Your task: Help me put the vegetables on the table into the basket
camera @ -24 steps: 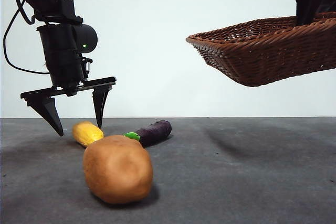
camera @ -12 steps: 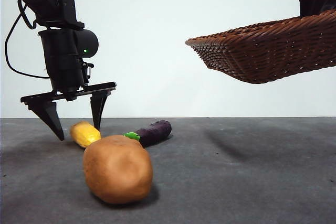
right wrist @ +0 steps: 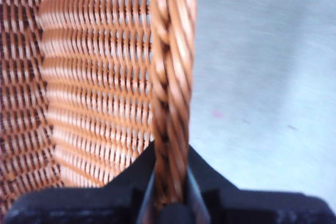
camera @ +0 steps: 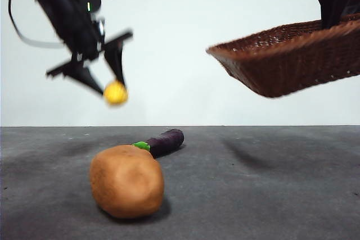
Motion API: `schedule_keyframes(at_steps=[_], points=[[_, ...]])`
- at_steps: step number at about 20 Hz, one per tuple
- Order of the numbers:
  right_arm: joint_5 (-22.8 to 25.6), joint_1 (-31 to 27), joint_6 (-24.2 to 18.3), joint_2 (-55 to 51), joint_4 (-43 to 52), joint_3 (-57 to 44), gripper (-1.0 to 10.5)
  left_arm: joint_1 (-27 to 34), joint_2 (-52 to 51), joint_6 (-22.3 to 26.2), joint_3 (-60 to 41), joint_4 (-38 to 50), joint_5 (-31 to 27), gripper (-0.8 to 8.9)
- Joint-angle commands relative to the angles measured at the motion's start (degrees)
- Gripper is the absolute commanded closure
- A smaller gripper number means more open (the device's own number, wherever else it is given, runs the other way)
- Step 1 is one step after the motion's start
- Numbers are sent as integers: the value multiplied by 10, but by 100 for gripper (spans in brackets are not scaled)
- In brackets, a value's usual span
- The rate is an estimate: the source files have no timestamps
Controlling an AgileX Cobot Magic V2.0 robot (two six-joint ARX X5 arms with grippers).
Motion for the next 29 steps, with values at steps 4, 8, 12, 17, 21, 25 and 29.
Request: schedule_keyframes(at_steps=[4, 8, 12, 17, 21, 25, 29], points=[[81, 56, 74, -3, 10, -4, 956, -70, -100, 40, 0, 22, 107, 822], [76, 137, 98, -3, 21, -4, 956, -150, -94, 84, -1, 18, 94, 822], [70, 188, 106, -3, 16, -4, 956, -175, -73, 55, -1, 18, 67, 812], [50, 215, 121, -3, 14, -4, 956, -175, -63, 22, -1, 7, -15, 270], [35, 218, 125, -3, 14, -4, 956, -175, -63, 22, -1, 16, -17, 272], [40, 205, 115, -3, 13, -5, 956, -162, -98, 24, 0, 11, -17, 280], [42, 169, 108, -3, 9, -6, 956, -160, -179, 68, 0, -55, -32, 280]])
